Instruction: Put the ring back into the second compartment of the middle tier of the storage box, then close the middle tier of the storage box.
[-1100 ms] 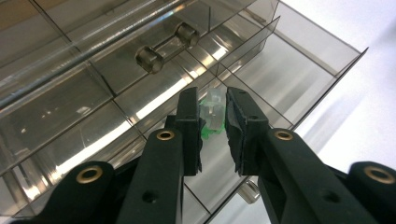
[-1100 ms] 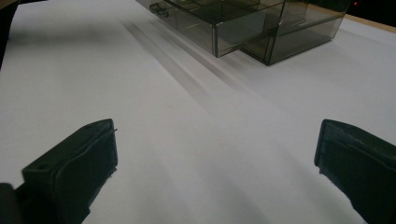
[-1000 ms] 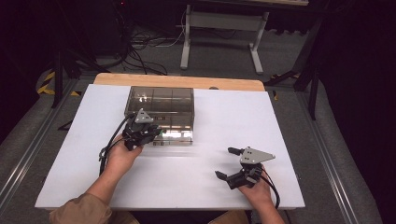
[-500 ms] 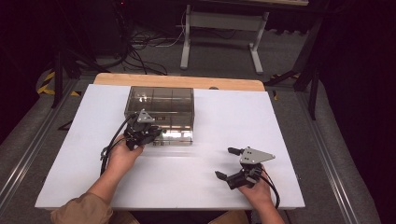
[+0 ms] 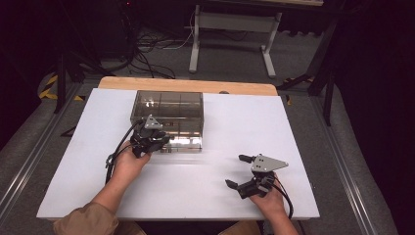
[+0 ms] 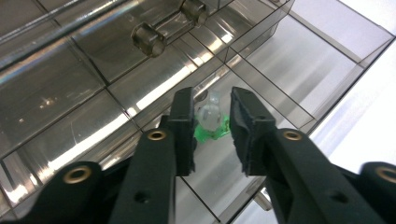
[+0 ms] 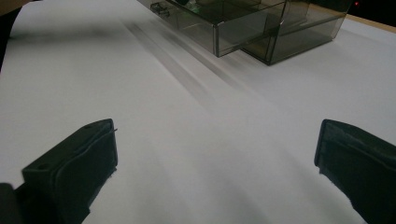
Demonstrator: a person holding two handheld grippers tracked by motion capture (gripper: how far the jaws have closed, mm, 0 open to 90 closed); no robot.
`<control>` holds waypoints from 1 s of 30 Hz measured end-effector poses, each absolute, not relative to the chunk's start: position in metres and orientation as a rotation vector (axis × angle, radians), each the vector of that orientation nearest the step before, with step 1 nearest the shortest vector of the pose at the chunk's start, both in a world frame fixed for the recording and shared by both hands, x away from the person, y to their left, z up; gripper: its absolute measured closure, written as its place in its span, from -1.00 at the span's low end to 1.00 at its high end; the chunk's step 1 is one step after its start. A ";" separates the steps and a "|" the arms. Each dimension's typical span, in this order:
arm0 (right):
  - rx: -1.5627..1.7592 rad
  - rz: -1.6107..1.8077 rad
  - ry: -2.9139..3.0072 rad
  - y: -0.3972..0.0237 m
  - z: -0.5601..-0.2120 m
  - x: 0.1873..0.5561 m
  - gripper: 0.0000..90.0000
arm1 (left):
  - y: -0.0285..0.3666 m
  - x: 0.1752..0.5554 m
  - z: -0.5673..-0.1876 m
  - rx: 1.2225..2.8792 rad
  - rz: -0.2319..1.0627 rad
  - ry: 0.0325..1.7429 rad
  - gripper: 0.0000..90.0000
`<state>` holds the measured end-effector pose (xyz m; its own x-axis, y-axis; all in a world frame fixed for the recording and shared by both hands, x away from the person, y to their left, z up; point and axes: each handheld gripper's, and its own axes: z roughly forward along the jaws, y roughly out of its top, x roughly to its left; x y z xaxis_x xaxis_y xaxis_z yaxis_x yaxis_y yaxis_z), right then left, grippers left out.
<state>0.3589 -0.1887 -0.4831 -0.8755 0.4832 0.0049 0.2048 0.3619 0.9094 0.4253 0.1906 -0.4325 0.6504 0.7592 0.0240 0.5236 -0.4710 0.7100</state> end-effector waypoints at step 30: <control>0.620 1.520 2.362 -0.189 -0.483 0.359 -1.00 | 0.207 0.397 -0.403 2.204 0.367 0.778 1.00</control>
